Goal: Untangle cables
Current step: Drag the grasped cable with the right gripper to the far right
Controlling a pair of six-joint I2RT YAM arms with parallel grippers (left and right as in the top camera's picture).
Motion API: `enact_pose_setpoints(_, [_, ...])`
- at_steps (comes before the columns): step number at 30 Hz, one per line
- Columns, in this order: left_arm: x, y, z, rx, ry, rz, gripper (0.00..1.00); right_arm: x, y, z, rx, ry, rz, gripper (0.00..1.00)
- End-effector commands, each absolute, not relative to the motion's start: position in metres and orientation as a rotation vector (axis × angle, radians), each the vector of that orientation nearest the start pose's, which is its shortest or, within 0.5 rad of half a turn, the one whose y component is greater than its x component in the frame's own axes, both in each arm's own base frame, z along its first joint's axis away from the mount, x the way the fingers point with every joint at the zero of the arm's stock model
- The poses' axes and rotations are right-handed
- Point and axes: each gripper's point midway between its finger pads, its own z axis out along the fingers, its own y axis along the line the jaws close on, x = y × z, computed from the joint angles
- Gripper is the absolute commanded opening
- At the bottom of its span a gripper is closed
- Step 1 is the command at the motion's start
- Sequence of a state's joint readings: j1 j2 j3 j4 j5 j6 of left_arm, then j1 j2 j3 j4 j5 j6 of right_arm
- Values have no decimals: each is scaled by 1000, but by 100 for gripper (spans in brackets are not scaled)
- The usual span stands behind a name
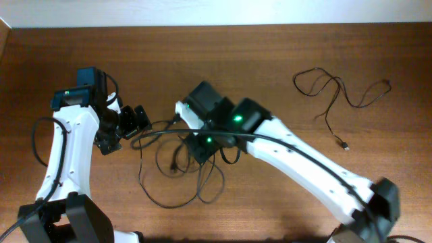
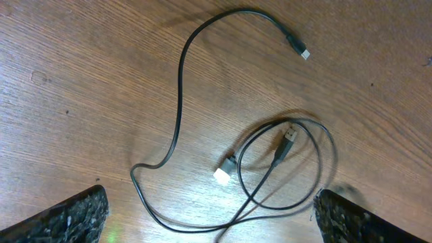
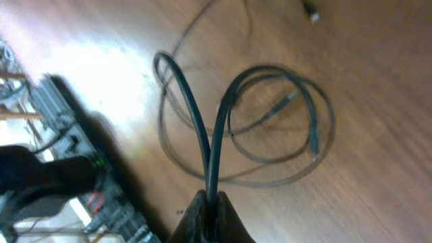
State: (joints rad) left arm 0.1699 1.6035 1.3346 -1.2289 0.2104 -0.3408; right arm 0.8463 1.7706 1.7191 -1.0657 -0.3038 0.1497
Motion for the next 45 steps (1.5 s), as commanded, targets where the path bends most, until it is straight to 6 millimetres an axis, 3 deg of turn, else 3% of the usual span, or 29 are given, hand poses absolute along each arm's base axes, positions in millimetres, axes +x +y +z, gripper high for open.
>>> enact_pose_setpoints(1, [300, 15, 128, -784, 2970, -344, 99, 241, 353, 290, -1039, 2404, 760, 4])
enact_pose_setpoints(2, [300, 15, 128, -784, 2970, -344, 99, 241, 352, 312, -1028, 2348, 781, 4])
enact_pose_setpoints(3, [300, 15, 128, -784, 2969, -344, 99, 237, 348, 347, -1009, 2255, 812, 4])
enact_pose_setpoints(6, [300, 15, 128, -784, 2970, -344, 99, 225, 333, 402, -975, 2109, 857, 4])
enact_pose_setpoints(9, [300, 15, 128, -783, 2969, -344, 99, 209, 314, 453, -981, 1915, 868, 4])
enact_pose_setpoints(12, [300, 15, 128, -783, 2969, -344, 99, 214, 280, 501, -844, 1760, 747, 4])
enact_pose_setpoints(14, [300, 15, 128, -783, 2969, -344, 99, 210, 263, 527, -775, 1681, 727, 4])
enact_pose_setpoints(15, [300, 15, 128, -784, 2970, -344, 99, 207, 260, 530, -771, 1669, 731, 4])
enact_pose_setpoints(17, [300, 15, 128, -783, 2969, -344, 99, 207, 259, 517, -790, 1722, 717, 4])
enact_pose_setpoints(19, [300, 15, 128, -783, 2969, -344, 99, 212, 266, 483, -796, 1869, 708, 4])
enact_pose_setpoints(21, [300, 15, 128, -784, 2970, -344, 99, 224, 281, 423, -739, 2158, 709, 4])
enact_pose_setpoints(22, [300, 15, 128, -784, 2970, -344, 99, 224, 287, 404, -730, 2248, 718, 4])
enact_pose_setpoints(23, [300, 15, 128, -784, 2970, -344, 99, 217, 303, 373, -777, 2390, 774, 4])
enact_pose_setpoints(24, [300, 15, 128, -783, 2969, -344, 99, 207, 317, 357, -840, 2466, 854, 4])
enact_pose_setpoints(25, [300, 15, 128, -784, 2970, -344, 99, 195, 330, 350, -923, 2497, 968, 4])
enact_pose_setpoints(26, [300, 15, 128, -784, 2970, -344, 99, 174, 348, 355, -1075, 2455, 1199, 4])
enact_pose_setpoints(28, [300, 15, 128, -783, 2969, -344, 99, 159, 355, 387, -1188, 2298, 1553, 4])
enact_pose_setpoints(30, [300, 15, 128, -783, 2969, -344, 99, 177, 340, 405, -1119, 2235, 1646, 4])
enact_pose_setpoints(34, [300, 15, 128, -783, 2969, -344, 99, 217, 307, 402, -918, 2301, 1618, 4])
enact_pose_setpoints(38, [300, 15, 128, -783, 2969, -344, 99, 245, 285, 402, -858, 2261, 1557, 4])
enact_pose_setpoints(41, [300, 15, 128, -784, 2970, -344, 99, 313, 229, 370, -598, 2385, 1116, 4])
enact_pose_setpoints(43, [300, 15, 128, -783, 2969, -344, 99, 352, 177, 348, -405, 2458, 763, 4])
enact_pose_setpoints(44, [300, 15, 128, -783, 2969, -344, 99, 373, 137, 338, -279, 2488, 538, 4])
enact_pose_setpoints(45, [300, 15, 128, -783, 2969, -344, 99, 382, 116, 333, -214, 2500, 430, 4])
